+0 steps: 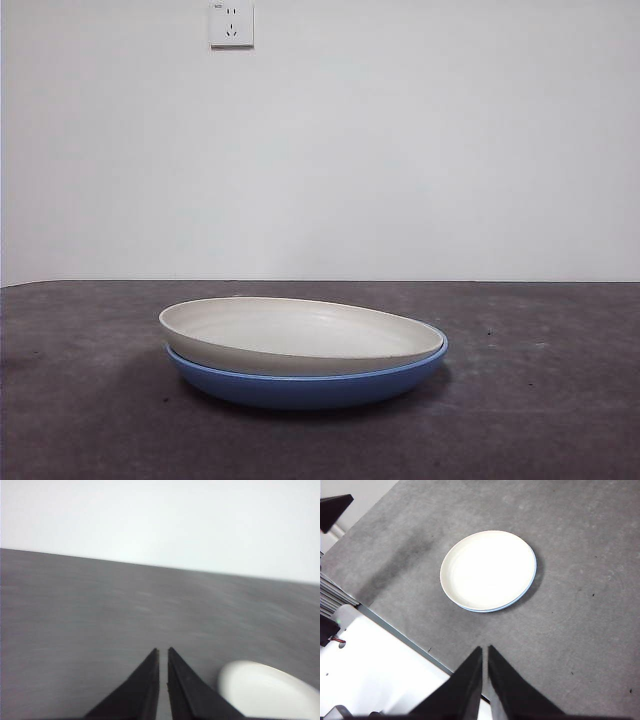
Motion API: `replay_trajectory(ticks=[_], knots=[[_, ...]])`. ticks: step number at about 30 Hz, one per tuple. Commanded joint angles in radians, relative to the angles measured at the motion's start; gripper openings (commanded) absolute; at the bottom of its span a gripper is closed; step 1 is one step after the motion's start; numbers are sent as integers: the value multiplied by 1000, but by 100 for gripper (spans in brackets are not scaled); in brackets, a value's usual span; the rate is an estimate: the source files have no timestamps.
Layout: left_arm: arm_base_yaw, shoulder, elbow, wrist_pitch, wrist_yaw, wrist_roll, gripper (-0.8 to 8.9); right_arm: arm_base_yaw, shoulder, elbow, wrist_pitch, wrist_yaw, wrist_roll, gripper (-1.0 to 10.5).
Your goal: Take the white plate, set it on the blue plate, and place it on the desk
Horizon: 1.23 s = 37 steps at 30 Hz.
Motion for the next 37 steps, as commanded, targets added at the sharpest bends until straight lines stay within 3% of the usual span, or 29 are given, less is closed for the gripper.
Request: replay_trajectory(ticks=[1,5,23,37], knots=[[4,-44,-97,50,-139,-31,27,5,3,17,10,0,-9,15],[6,-112,-186,28,-200,-29,27,5,3,17,10,0,-9,15],[11,-246,-267,-66,-200,158,27,5,3,17,10,0,-8,15],[11,-246,-267,-66,-197,153,27,5,3,17,10,0,-8,15]])
